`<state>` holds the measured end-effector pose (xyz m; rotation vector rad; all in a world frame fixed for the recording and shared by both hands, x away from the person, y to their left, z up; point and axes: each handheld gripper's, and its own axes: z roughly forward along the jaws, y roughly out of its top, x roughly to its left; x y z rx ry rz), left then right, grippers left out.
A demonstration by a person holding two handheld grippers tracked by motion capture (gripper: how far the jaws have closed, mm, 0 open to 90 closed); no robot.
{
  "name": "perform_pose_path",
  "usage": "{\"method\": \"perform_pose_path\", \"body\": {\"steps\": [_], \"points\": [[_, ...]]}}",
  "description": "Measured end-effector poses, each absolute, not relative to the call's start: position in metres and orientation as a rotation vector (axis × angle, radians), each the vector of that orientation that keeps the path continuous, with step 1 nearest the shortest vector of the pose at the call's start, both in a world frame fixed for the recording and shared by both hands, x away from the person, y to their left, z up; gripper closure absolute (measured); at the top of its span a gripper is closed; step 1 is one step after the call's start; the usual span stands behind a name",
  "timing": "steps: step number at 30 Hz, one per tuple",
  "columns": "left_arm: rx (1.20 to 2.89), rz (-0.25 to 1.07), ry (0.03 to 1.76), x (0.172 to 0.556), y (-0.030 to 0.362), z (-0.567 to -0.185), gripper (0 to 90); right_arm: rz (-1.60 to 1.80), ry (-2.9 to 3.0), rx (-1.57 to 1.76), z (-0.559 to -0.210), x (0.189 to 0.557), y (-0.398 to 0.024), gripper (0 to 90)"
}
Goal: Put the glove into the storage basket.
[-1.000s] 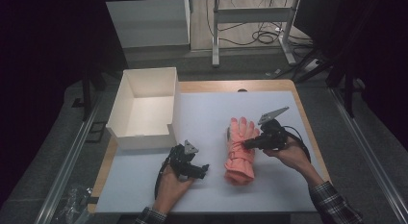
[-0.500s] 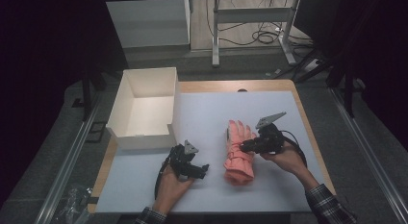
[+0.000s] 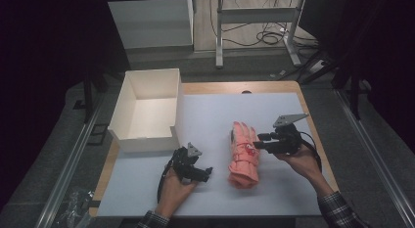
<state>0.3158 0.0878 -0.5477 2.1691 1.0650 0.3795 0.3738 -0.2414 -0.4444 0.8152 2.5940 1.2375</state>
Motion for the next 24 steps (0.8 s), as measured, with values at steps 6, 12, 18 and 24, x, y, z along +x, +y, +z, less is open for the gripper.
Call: {"method": "perform_pose_path", "body": {"steps": [6, 12, 18, 24], "points": [[2.17, 0.379, 1.066, 0.316, 0.088, -0.548, 1.4, 1.207, 2.57, 0.814, -0.452, 0.361, -0.256, 64.8], [2.166, 0.379, 1.068, 0.316, 0.088, -0.548, 1.4, 1.195, 2.572, 0.847, -0.469, 0.352, -0.266, 69.5], [2.169, 0.378, 1.067, 0.316, 0.088, -0.548, 1.4, 1.219, 2.577, 0.877, -0.482, 0.345, -0.27, 72.9], [2.169, 0.378, 1.067, 0.316, 0.088, -0.548, 1.4, 1.226, 2.592, 0.887, -0.491, 0.335, -0.274, 79.4]]}}
